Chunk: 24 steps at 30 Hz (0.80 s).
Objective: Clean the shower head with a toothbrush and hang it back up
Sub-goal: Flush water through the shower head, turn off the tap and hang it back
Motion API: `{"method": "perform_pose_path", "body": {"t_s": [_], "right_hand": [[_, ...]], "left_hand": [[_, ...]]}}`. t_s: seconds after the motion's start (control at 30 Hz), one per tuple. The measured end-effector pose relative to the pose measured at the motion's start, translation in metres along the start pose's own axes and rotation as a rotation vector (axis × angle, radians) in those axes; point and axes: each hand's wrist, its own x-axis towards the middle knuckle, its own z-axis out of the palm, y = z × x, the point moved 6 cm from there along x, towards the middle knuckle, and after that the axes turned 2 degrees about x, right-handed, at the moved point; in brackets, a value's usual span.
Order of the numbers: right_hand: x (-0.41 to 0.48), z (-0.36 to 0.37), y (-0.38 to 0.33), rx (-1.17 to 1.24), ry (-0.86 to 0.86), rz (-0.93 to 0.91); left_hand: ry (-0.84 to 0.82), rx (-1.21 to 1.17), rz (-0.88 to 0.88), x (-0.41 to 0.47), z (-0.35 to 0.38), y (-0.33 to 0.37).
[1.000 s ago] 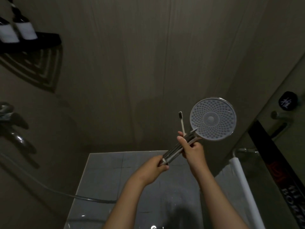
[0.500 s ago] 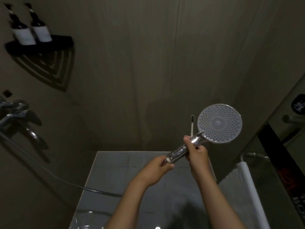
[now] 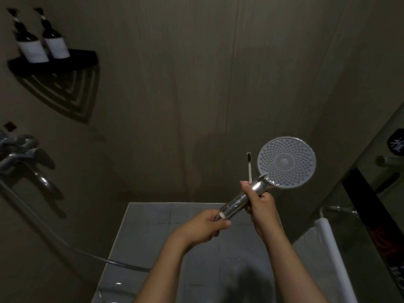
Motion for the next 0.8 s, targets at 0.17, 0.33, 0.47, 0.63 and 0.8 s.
{"method": "perform_pose_path", "body": {"t_s": [0.17, 0.33, 0.47, 0.63, 0.8], "right_hand": [[-0.005, 0.003, -0.007, 0.055, -0.002, 0.004], [-0.011, 0.005, -0.010, 0.112, -0.002, 0.014], [-0.013, 0.007, -0.011, 0.163, -0.023, -0.001], [-0.011, 0.005, -0.023, 0.227, -0.032, -0.033], [-0.008, 0.008, -0.018, 0.189, -0.032, -0.051]], "left_hand": [[-0.070, -0.100, -0.007, -0.005, 0.001, 0.008], [-0.101, -0.088, 0.003, -0.013, 0.000, 0.010], [-0.153, -0.142, 0.005, -0.019, 0.001, 0.012], [-0.080, -0.111, 0.017, -0.020, -0.004, 0.001], [0.060, 0.040, 0.142, -0.014, -0.004, 0.016]]}}
